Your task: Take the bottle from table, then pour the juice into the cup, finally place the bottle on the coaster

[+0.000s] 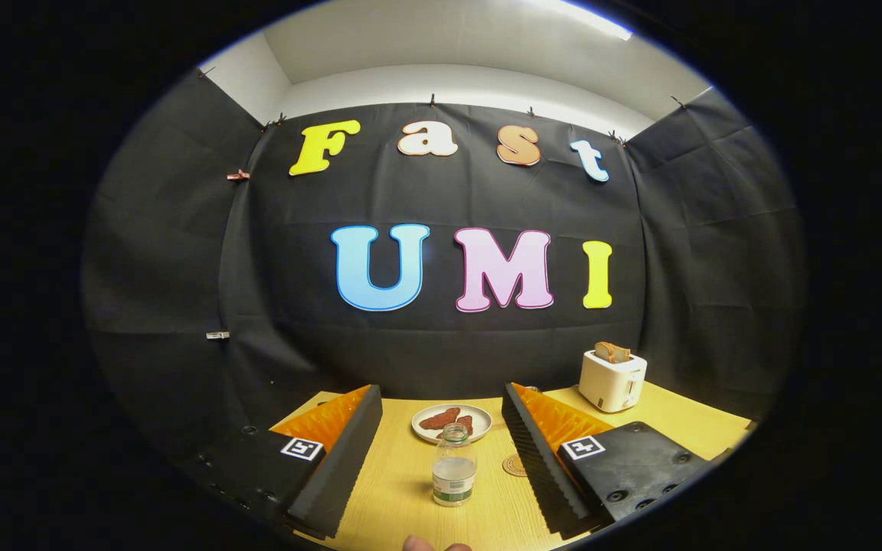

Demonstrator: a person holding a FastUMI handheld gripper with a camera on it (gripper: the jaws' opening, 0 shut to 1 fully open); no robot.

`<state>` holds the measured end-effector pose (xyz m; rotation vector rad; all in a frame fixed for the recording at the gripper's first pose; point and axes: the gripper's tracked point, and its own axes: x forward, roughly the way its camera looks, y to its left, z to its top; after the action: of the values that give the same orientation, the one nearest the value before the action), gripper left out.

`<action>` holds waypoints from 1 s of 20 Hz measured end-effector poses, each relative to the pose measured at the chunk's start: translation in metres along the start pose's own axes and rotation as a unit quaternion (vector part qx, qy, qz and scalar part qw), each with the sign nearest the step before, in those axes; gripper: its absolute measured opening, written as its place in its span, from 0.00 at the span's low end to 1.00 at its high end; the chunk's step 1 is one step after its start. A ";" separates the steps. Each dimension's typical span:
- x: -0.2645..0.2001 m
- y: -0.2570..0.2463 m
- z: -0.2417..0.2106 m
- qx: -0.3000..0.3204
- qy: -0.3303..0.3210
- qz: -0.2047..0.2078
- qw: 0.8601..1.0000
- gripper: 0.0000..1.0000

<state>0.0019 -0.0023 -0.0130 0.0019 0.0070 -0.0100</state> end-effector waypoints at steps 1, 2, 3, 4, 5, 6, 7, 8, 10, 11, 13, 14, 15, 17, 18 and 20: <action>0.000 0.000 -0.002 0.000 0.001 -0.001 1.000 0.97; 0.000 0.000 -0.005 -0.001 0.002 -0.002 1.000 0.97; 0.001 -0.002 -0.007 -0.001 0.003 -0.004 1.000 0.97; 0.002 -0.002 -0.010 -0.003 0.004 -0.006 1.000 0.97; 0.003 -0.003 -0.015 -0.005 0.005 -0.008 1.000 0.97; 0.004 -0.003 -0.019 -0.006 0.005 -0.009 1.000 0.97; 0.006 -0.004 -0.024 -0.006 0.005 -0.010 1.000 0.97; 0.008 -0.005 -0.029 -0.004 0.005 -0.012 1.000 0.97; 0.014 -0.007 -0.043 0.002 0.009 -0.017 1.000 0.97; 0.018 -0.008 -0.052 0.006 0.012 -0.020 1.000 0.97; 0.026 -0.009 -0.071 0.010 0.022 -0.022 0.999 0.97; 0.029 -0.011 -0.082 0.009 0.029 -0.025 0.999 0.96; 0.033 -0.012 -0.091 0.007 0.033 -0.027 0.999 0.97; 0.040 -0.012 -0.112 0.004 0.040 -0.028 0.999 0.97; 0.044 -0.013 -0.123 0.003 0.043 -0.027 0.999 0.97; 0.057 -0.012 -0.148 -0.001 0.050 -0.026 0.998 0.97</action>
<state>0.0576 -0.0148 -0.1609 0.0005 0.1081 -0.0622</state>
